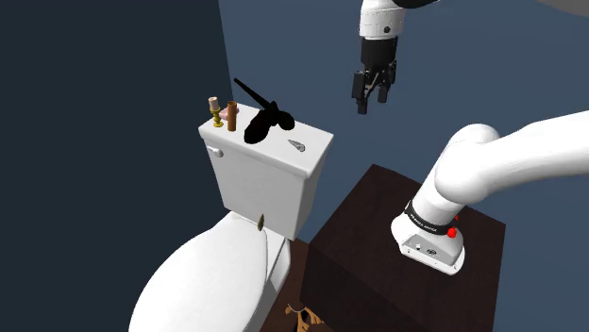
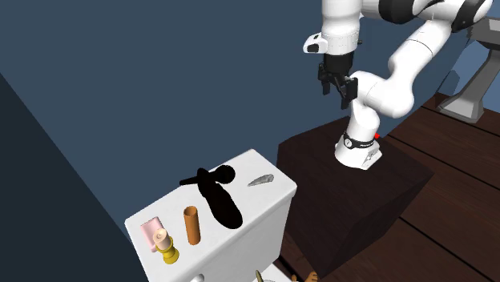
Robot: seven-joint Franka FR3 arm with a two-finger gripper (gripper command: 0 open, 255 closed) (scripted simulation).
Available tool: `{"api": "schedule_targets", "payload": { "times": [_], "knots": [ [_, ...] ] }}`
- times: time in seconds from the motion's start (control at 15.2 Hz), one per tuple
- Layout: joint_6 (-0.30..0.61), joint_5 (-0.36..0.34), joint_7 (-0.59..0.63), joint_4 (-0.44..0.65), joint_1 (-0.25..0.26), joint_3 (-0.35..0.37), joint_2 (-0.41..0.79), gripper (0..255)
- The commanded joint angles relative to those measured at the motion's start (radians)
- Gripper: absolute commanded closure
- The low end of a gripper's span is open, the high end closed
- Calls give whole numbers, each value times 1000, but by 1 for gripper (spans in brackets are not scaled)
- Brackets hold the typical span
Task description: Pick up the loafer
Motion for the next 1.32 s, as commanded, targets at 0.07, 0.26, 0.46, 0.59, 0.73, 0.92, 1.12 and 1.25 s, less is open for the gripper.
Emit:
{"api": "schedule_targets", "payload": {
  "times": [0.07,0.26,0.46,0.59,0.73,0.92,1.12,1.25],
  "knots": [
    [30,14,45,0,-5,25,23,0],
    [120,47,176,12,-23,97,103,0],
    [207,64,307,39,-46,164,197,0],
    [262,65,395,66,-63,206,267,0],
    [312,58,485,99,-82,245,340,0],
    [378,29,623,160,-113,297,456,0],
    [429,-21,767,234,-141,339,578,0],
    [453,-64,864,290,-156,359,661,0]
  ]
}}
